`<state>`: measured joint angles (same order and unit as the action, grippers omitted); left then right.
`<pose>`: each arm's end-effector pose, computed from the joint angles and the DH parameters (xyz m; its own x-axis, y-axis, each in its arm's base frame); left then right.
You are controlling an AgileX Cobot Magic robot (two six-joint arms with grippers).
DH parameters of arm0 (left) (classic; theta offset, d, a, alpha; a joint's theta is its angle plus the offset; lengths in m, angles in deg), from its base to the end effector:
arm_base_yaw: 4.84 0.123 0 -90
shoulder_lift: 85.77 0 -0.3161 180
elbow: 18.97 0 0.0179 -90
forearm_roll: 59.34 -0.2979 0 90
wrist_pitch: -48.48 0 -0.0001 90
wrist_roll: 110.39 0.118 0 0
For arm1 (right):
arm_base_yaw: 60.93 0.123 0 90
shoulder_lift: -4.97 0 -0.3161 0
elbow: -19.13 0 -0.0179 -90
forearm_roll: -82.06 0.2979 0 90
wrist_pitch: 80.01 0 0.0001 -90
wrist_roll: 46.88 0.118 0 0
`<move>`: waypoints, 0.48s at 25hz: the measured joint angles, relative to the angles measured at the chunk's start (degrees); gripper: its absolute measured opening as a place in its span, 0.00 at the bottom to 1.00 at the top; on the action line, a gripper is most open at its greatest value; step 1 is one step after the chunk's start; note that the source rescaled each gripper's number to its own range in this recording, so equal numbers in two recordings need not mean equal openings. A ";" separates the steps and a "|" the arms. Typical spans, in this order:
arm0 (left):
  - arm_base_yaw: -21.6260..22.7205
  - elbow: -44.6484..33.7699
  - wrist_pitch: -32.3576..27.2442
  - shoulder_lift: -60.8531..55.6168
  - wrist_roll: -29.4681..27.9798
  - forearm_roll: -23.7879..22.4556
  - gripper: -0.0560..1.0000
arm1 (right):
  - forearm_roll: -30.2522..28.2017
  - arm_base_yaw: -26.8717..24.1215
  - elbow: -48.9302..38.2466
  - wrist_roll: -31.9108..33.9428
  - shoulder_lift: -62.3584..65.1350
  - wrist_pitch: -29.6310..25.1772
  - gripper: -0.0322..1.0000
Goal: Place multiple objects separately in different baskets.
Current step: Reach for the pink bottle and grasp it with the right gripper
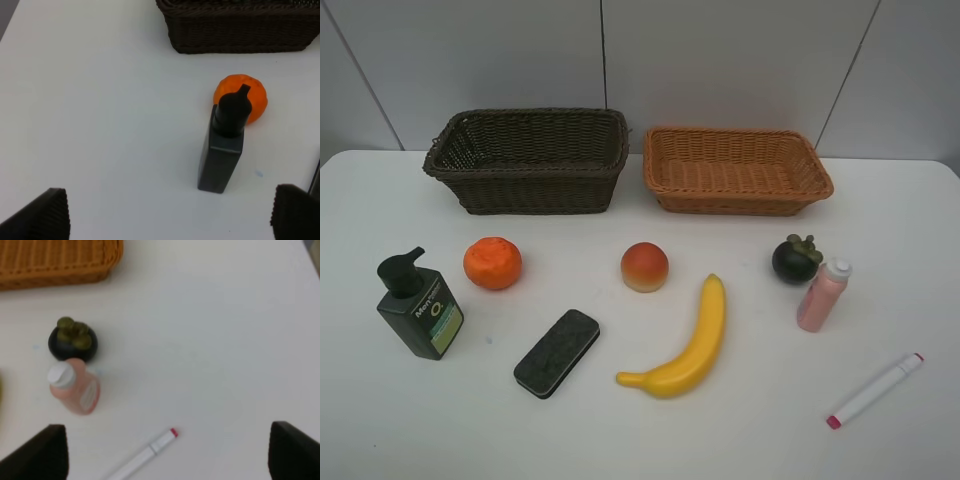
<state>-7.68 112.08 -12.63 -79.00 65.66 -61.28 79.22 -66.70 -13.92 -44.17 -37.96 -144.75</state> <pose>0.0275 0.0021 0.2895 -0.4512 -0.0302 -0.8919 -0.0006 0.9994 -0.0335 0.1267 -0.0181 0.3366 -0.7662 0.1037 -0.6342 0.1487 0.9887 -0.0181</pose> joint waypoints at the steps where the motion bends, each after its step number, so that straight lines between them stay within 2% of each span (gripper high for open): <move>1: 0.00 0.00 0.00 0.00 0.00 0.00 0.99 | 0.20 0.00 0.70 0.07 -2.99 -0.36 1.00; 6: 0.00 0.00 0.00 -0.07 0.00 0.00 0.99 | 2.85 0.00 2.61 0.00 -15.24 -0.31 1.00; 12: 0.00 0.00 0.00 -0.16 0.00 0.00 0.99 | 9.70 0.00 2.81 -0.58 -25.30 0.46 1.00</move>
<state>-7.68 112.08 -12.63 -79.15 65.66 -61.28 88.92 -66.70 -11.11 -44.76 -63.27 -144.29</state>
